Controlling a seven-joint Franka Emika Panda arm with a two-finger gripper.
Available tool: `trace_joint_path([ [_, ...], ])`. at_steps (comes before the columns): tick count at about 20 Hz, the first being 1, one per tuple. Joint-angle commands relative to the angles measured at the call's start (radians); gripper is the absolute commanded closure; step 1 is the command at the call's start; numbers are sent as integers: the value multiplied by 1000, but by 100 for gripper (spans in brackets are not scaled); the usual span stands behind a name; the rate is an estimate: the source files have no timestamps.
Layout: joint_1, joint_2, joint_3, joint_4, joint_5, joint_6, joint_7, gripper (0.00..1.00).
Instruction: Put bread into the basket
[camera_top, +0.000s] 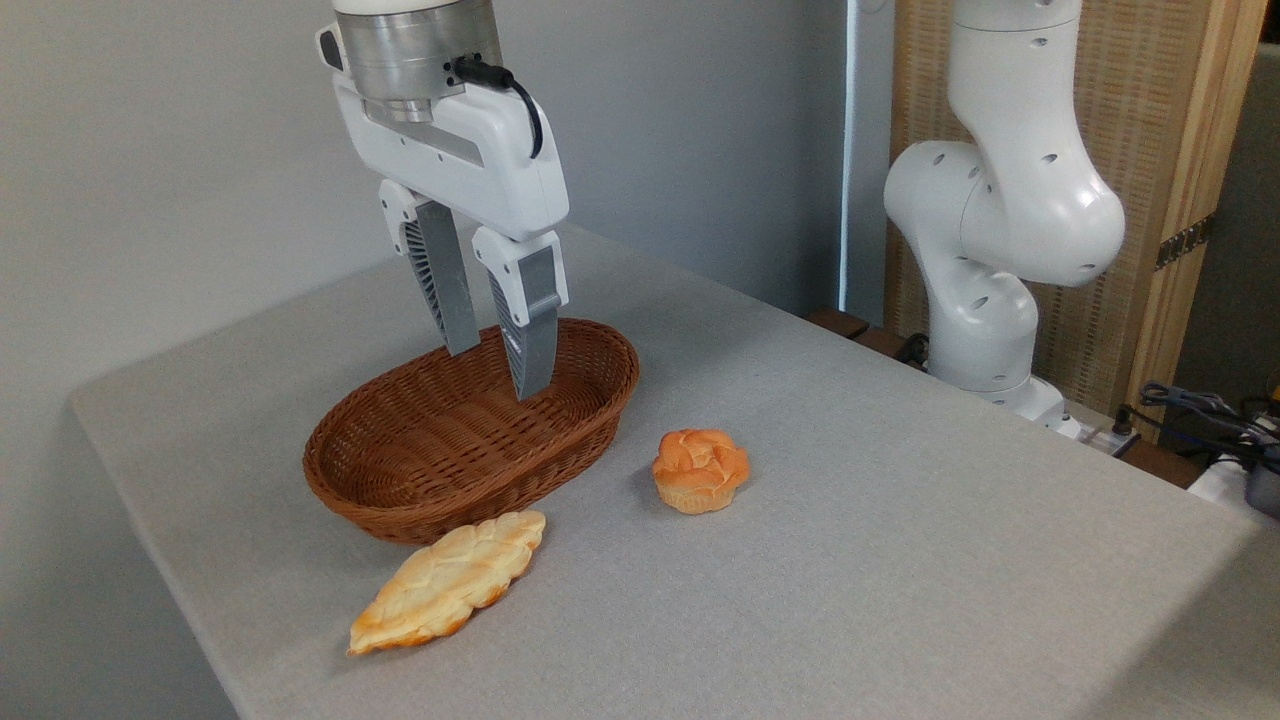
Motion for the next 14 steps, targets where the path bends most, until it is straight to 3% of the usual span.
trace_joint_path([
  [1,-3,3,7,22,5,-28,-8,0],
  [14,-2,0,7,10,7,-24,-8,0],
])
